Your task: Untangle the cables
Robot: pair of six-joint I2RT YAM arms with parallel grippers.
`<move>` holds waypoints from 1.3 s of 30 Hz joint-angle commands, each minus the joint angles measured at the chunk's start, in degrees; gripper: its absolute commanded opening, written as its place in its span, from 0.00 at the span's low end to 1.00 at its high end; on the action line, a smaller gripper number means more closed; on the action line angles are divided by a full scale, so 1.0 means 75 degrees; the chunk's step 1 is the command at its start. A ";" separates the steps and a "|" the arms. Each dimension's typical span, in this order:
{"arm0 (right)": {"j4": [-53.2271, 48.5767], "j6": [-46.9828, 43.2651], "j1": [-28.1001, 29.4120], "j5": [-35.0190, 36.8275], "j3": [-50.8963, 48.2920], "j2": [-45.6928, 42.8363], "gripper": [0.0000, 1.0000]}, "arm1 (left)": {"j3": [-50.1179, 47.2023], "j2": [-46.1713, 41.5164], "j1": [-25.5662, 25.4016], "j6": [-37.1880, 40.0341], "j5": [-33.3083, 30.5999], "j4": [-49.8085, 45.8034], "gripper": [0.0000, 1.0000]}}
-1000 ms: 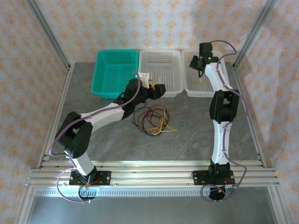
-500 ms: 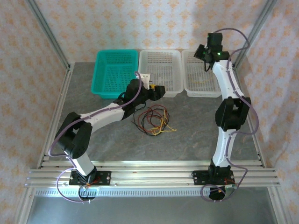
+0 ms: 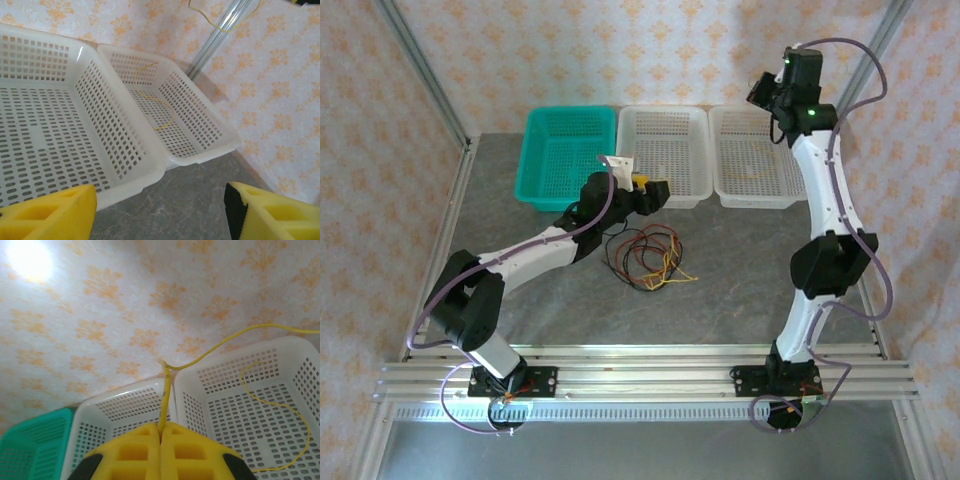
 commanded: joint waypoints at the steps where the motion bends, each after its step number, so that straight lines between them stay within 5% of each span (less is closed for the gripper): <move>1: 0.0080 0.0157 0.0016 -0.0552 -0.0191 -0.0878 0.00 | -0.0276 -0.0438 -0.0010 0.0342 -0.0017 0.0830 0.70; 10: 0.0849 0.0385 0.0049 -0.2167 -0.1970 -0.2529 0.00 | -0.1174 -0.1295 0.0745 0.0135 0.0102 0.1726 0.74; 22: 0.1833 0.1478 0.0767 -0.3744 -0.3002 -0.3677 0.00 | -0.1767 -0.1883 0.0866 0.1551 0.0546 0.2767 0.75; 27: 0.1455 0.1374 0.0940 -0.4287 -0.3082 -0.3734 0.00 | -0.1435 -0.1988 0.0847 0.3110 0.1502 0.2444 0.76; 33: 0.0920 0.1157 0.1326 -0.4516 -0.3131 -0.3740 0.00 | -0.0545 -0.1861 0.0650 0.5075 0.1143 0.1585 0.76; 39: 0.0428 0.0659 0.1892 -0.4591 -0.3082 -0.3696 0.00 | 0.0442 -0.1410 0.0611 0.5703 0.0923 0.1016 0.71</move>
